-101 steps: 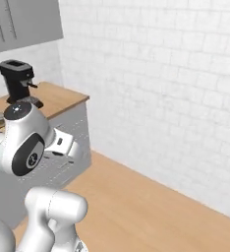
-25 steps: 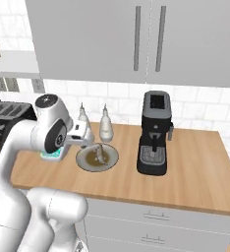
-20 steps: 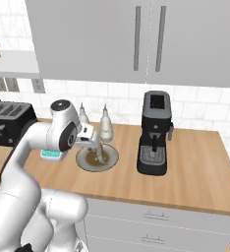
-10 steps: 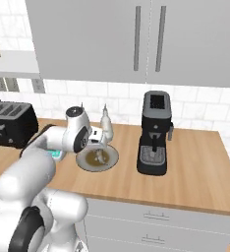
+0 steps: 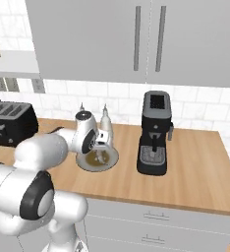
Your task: Pick up the knife from the drawer and place it on the cutting board. Then place the meat from the plate to the cutting board.
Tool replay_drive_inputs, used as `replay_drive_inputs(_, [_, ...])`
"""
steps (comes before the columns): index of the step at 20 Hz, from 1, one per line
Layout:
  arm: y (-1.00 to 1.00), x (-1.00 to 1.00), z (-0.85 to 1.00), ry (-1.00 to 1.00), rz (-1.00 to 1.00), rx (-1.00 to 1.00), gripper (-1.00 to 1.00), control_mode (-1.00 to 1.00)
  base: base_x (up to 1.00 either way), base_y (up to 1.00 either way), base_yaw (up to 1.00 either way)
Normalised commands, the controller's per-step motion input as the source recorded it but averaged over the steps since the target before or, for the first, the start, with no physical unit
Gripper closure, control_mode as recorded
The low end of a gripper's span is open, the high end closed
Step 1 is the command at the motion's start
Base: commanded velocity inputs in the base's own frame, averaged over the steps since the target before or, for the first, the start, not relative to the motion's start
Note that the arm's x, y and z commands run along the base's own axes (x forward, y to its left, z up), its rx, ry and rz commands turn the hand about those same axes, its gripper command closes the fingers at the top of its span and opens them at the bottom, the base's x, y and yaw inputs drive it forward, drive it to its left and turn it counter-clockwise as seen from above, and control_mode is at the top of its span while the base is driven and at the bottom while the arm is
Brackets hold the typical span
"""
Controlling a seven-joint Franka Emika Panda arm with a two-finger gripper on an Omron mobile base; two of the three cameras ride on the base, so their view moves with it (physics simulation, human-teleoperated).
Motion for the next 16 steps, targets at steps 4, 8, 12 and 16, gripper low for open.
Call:
replay_drive_inputs(4, [0.0,0.28,-0.29,0.0,0.0,0.0,-1.0,-1.0,0.0,0.0,0.0])
replay_drive_inputs(8, [0.0,0.23,-0.35,0.01,0.0,0.0,-1.0,-1.0,0.0,0.0,0.0])
replay_drive_inputs(12, [-0.01,0.08,-0.41,0.01,0.0,0.0,-1.0,-1.0,0.0,0.0,0.0])
replay_drive_inputs(16, [0.0,0.0,-0.38,0.0,0.0,0.0,-1.0,-1.0,0.0,0.0,0.0])
